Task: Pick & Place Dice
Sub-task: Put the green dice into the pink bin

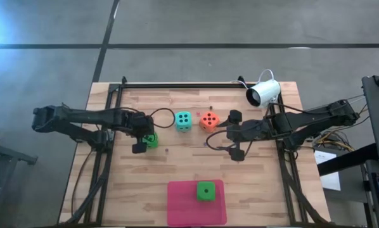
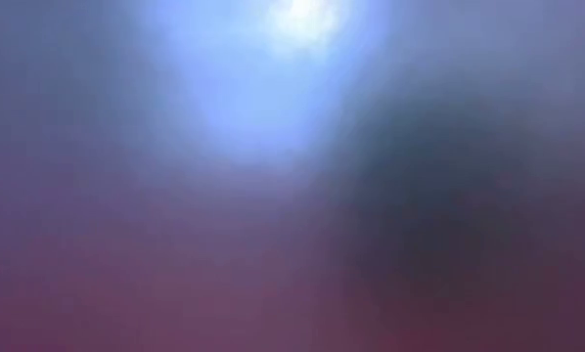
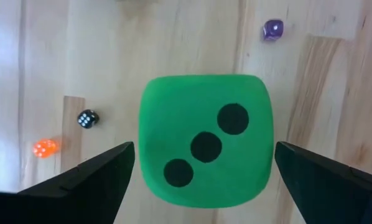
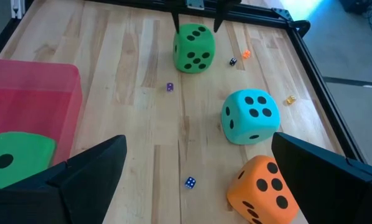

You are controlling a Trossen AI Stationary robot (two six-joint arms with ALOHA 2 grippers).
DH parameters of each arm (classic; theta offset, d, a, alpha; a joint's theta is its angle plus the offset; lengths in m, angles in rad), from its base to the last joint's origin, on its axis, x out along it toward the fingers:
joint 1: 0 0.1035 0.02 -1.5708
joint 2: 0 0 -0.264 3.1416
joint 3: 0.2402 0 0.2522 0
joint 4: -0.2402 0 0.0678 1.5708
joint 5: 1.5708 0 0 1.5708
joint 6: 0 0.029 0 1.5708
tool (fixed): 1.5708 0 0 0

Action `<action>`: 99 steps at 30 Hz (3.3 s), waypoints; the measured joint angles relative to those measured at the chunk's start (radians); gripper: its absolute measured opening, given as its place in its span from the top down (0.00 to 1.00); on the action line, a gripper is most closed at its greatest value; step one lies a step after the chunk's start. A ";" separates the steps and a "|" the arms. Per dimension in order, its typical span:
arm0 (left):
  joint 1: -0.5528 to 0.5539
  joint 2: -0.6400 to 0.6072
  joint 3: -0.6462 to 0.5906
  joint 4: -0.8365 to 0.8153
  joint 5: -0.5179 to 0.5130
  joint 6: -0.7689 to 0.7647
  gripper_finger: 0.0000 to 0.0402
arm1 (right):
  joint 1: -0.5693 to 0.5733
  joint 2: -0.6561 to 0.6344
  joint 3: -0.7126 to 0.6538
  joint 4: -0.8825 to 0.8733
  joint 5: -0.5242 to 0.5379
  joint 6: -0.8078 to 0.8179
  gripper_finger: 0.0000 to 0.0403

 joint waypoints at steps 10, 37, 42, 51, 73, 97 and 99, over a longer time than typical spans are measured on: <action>0.000 0.000 -0.046 0.074 0.006 -0.007 0.01 | 0.000 0.000 0.000 0.000 0.000 0.000 0.01; 0.001 0.207 -0.038 0.108 0.040 -0.108 0.01 | 0.000 0.000 0.000 -0.001 0.000 0.000 0.01; 0.000 0.206 -0.041 0.112 0.041 -0.113 0.01 | 0.000 0.000 0.000 0.000 0.000 0.000 0.01; 0.000 0.206 -0.042 0.118 0.044 -0.157 0.08 | 0.000 0.000 0.000 -0.001 0.000 0.000 0.01; -0.063 0.208 0.203 0.075 0.034 -0.202 0.11 | 0.000 0.000 0.000 -0.001 0.000 0.000 0.01; -0.542 0.397 0.451 0.202 -0.117 -0.468 0.10 | 0.000 0.000 0.000 -0.005 0.000 0.000 0.01; -0.559 0.441 0.479 0.202 -0.117 -0.480 0.11 | 0.000 0.000 0.000 -0.005 0.000 0.000 0.01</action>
